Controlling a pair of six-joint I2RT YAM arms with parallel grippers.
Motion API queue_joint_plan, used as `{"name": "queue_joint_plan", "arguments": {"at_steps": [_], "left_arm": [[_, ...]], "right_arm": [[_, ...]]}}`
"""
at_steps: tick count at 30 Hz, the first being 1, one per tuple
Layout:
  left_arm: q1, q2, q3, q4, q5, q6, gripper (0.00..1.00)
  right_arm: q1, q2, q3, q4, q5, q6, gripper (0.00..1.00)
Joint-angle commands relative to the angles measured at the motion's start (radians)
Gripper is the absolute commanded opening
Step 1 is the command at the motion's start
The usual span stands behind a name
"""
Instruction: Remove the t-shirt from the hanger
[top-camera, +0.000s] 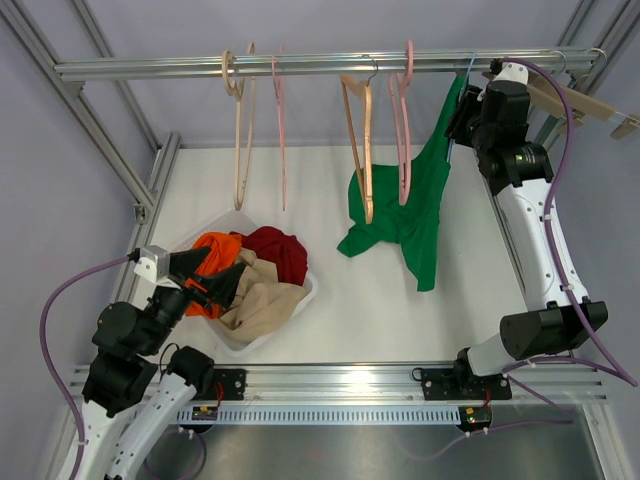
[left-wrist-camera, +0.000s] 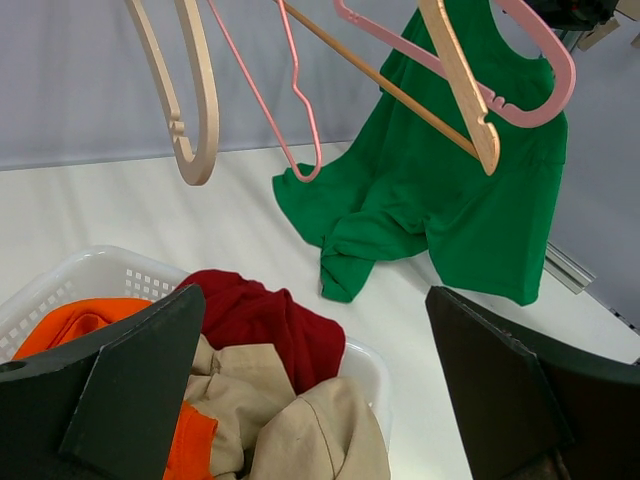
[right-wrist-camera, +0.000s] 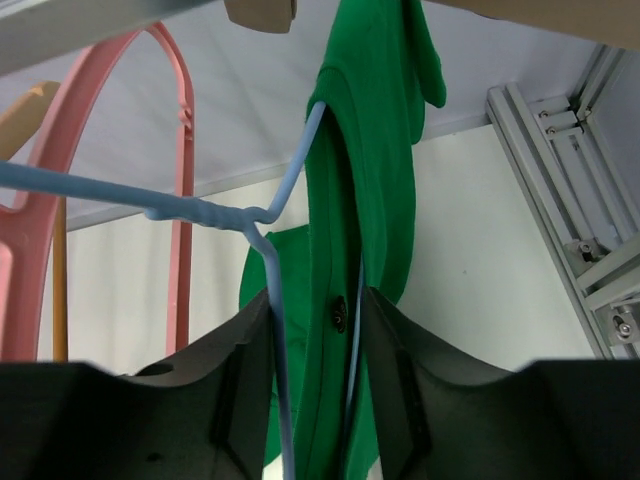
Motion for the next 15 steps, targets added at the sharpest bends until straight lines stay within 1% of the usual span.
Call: {"name": "queue_joint_plan", "arguments": {"at_steps": [1, 3, 5, 8, 10, 12, 15], "left_arm": [[-0.012, -0.016, -0.005, 0.037, 0.026, 0.018, 0.99], [-0.015, -0.016, -0.006, 0.037, 0.026, 0.019, 0.99], [-0.016, -0.016, -0.005, 0.037, 0.026, 0.019, 0.99], [-0.016, -0.017, -0.005, 0.038, 0.026, 0.019, 0.99], [-0.019, -0.017, -0.005, 0.038, 0.027, 0.019, 0.99], [-0.018, -0.013, -0.005, 0.038, 0.03, 0.018, 0.99], [-0.018, -0.008, -0.005, 0.038, 0.032, 0.018, 0.99]], "right_arm": [[-0.006, -0.023, 0.013, 0.018, -0.015, 0.006, 0.43], [-0.006, -0.015, 0.013, 0.017, -0.008, 0.003, 0.38], [-0.006, -0.01, 0.009, 0.017, 0.0, 0.0, 0.27], [-0.006, -0.01, -0.004, 0.029, 0.003, -0.005, 0.15], [-0.006, -0.016, -0.011, 0.047, -0.012, -0.013, 0.03], [-0.004, -0.027, -0.017, 0.064, -0.035, -0.025, 0.0], [-0.004, -0.049, -0.016, 0.105, -0.073, -0.049, 0.0]]}}
